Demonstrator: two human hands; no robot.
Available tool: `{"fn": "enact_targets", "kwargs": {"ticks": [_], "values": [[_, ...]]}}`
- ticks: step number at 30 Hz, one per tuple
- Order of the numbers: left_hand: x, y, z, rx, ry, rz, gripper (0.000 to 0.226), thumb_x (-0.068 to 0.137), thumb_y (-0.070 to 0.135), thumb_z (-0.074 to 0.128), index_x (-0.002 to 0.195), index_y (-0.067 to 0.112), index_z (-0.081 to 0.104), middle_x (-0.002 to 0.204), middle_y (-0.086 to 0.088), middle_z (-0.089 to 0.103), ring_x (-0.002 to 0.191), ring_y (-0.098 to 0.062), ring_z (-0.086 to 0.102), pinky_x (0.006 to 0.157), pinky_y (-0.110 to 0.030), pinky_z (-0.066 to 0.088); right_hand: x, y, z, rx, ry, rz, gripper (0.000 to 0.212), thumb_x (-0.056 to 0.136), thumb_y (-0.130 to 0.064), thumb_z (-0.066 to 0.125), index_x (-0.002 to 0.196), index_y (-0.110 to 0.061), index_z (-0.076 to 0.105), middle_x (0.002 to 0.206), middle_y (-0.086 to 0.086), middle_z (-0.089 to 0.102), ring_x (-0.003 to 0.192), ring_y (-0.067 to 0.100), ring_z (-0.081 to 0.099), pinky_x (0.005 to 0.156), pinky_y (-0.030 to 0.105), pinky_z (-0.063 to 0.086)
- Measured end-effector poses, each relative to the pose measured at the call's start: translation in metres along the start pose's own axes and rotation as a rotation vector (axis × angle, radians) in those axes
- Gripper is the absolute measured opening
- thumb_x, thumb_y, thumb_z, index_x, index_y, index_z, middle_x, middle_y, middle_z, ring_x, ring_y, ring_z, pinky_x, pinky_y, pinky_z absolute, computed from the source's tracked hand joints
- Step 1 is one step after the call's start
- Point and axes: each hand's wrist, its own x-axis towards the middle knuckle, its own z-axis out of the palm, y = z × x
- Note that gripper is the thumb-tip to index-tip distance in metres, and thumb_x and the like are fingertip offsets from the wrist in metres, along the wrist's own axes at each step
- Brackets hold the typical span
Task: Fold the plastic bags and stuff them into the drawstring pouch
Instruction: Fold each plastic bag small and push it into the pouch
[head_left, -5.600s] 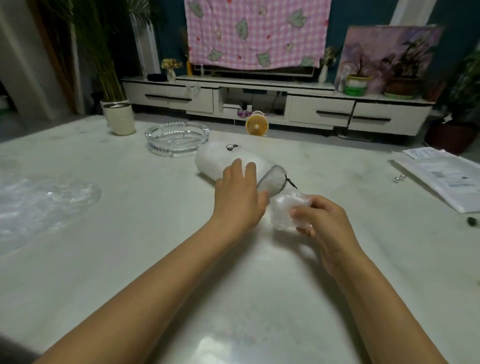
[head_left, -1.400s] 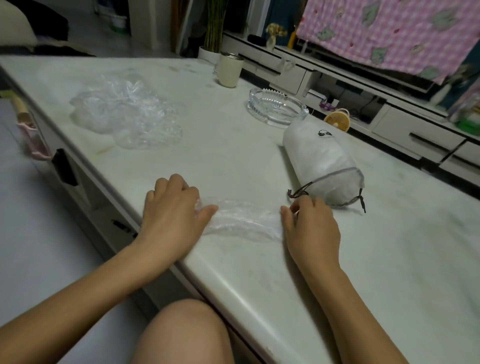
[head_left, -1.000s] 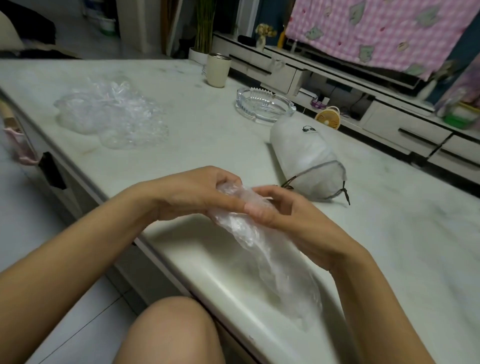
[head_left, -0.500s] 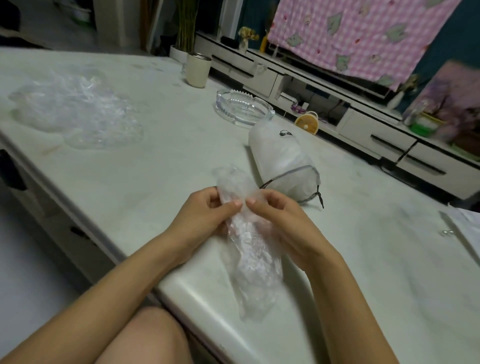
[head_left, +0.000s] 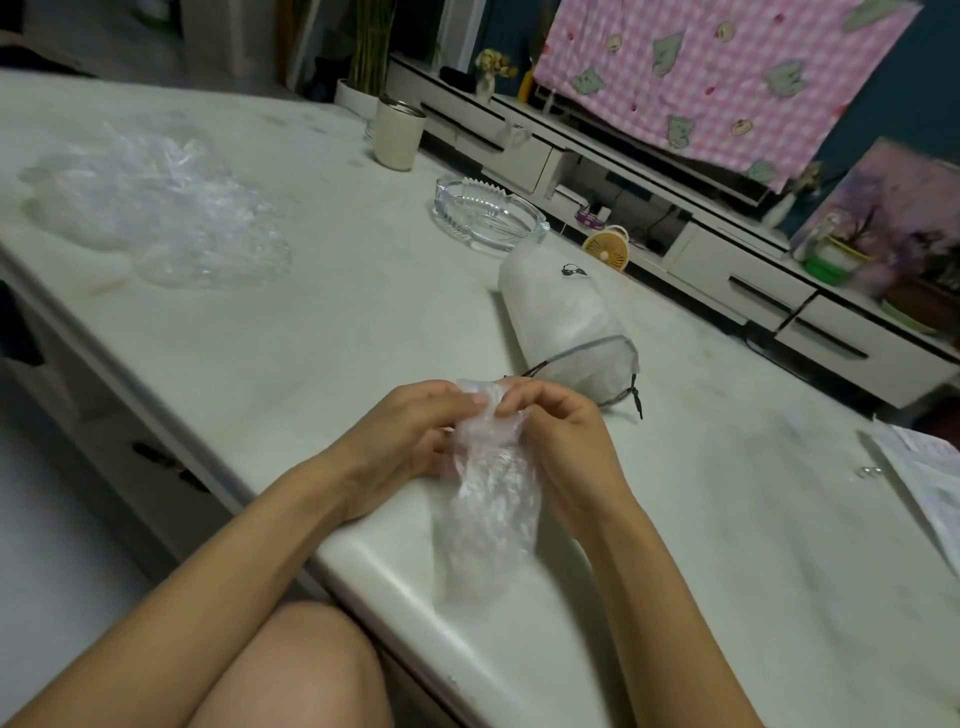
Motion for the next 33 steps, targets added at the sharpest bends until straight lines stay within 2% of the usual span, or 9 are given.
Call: {"fn": "enact_targets", "kwargs": {"ticks": [4, 8, 11, 15, 21, 24, 28, 30, 33], "values": [[-0.001, -0.001, -0.001, 0.003, 0.13, 0.07, 0.007, 0.089, -0.002, 0.05, 0.091, 0.002, 0.056, 0.069, -0.009, 0.054, 0.055, -0.016, 0.053, 0.05, -0.022, 0.044, -0.001, -0.01, -0.007, -0.015, -0.001, -0.032, 0.04, 0.076, 0.017, 0.049, 0.075, -0.017, 0.07, 0.083, -0.005, 0.068, 0.076, 0.012, 0.06, 0.067, 0.02, 0.049], [0.002, -0.001, -0.005, -0.226, 0.247, 0.11, 0.014, 0.09, 0.0, 0.047, 0.1, 0.001, 0.058, 0.073, -0.008, 0.054, 0.06, -0.014, 0.052, 0.055, -0.021, 0.048, -0.006, -0.013, -0.016, -0.749, -0.008, -0.396, 0.072, 0.065, 0.0, 0.055, 0.125, -0.038, 0.046, 0.13, -0.006, 0.049, 0.116, 0.007, 0.044, 0.098, 0.016, 0.032], [0.002, -0.001, -0.007, -0.261, 0.311, 0.118, 0.015, 0.09, 0.004, 0.048, 0.098, -0.002, 0.06, 0.072, -0.011, 0.055, 0.061, -0.018, 0.056, 0.053, -0.024, 0.049, -0.01, -0.003, 0.003, -1.149, -0.062, -0.602, 0.072, 0.073, -0.014, 0.066, 0.135, -0.036, 0.036, 0.143, -0.004, 0.028, 0.129, 0.016, 0.027, 0.106, 0.023, 0.019], [-0.001, 0.001, -0.01, -0.241, 0.362, 0.108, 0.013, 0.09, 0.006, 0.049, 0.081, 0.005, 0.057, 0.061, -0.004, 0.053, 0.052, -0.014, 0.054, 0.048, -0.023, 0.044, -0.01, -0.002, 0.013, -1.005, -0.119, -0.709, 0.034, 0.068, -0.008, 0.074, 0.098, -0.025, 0.069, 0.114, -0.011, 0.059, 0.108, 0.013, 0.044, 0.094, 0.032, 0.033], [0.002, -0.002, -0.004, -0.029, 0.445, 0.205, 0.013, 0.088, 0.004, 0.055, 0.078, 0.013, 0.056, 0.063, 0.002, 0.057, 0.05, -0.007, 0.055, 0.047, -0.015, 0.043, -0.015, -0.019, 0.006, -0.646, -0.277, -0.317, 0.007, 0.073, -0.018, 0.07, 0.074, -0.025, 0.071, 0.072, -0.012, 0.064, 0.073, 0.004, 0.048, 0.072, 0.014, 0.034], [0.002, -0.005, -0.005, -0.023, 0.346, 0.265, 0.014, 0.073, 0.013, 0.067, 0.076, 0.013, 0.053, 0.07, -0.006, 0.059, 0.06, -0.017, 0.054, 0.052, -0.023, 0.043, -0.011, -0.014, 0.006, -0.502, -0.207, -0.147, 0.018, 0.077, -0.024, 0.065, 0.068, -0.009, 0.069, 0.067, 0.009, 0.057, 0.069, 0.013, 0.048, 0.071, 0.03, 0.04], [-0.002, -0.004, -0.006, -0.102, 0.092, 0.259, 0.025, 0.073, 0.037, 0.059, 0.077, 0.013, 0.053, 0.07, -0.002, 0.06, 0.065, -0.015, 0.059, 0.057, -0.022, 0.049, -0.006, -0.002, 0.004, -0.515, -0.09, -0.03, 0.043, 0.073, -0.03, 0.061, 0.081, 0.012, 0.059, 0.07, 0.011, 0.051, 0.067, 0.016, 0.046, 0.068, 0.033, 0.041], [-0.005, -0.003, -0.005, -0.041, 0.021, 0.258, 0.04, 0.066, 0.046, 0.066, 0.085, 0.012, 0.055, 0.075, 0.001, 0.064, 0.07, -0.012, 0.062, 0.062, -0.021, 0.05, -0.005, 0.0, 0.003, -0.508, -0.043, -0.035, 0.039, 0.072, -0.029, 0.062, 0.086, 0.008, 0.061, 0.072, 0.009, 0.055, 0.068, 0.016, 0.049, 0.067, 0.032, 0.042], [-0.004, -0.006, -0.003, 0.073, 0.088, 0.289, 0.038, 0.062, 0.029, 0.072, 0.091, 0.011, 0.054, 0.074, 0.009, 0.065, 0.067, -0.007, 0.062, 0.063, -0.019, 0.049, -0.006, -0.004, 0.001, -0.467, 0.003, -0.035, 0.019, 0.078, -0.019, 0.071, 0.085, -0.006, 0.06, 0.076, 0.003, 0.057, 0.071, 0.013, 0.051, 0.067, 0.027, 0.043]]}}
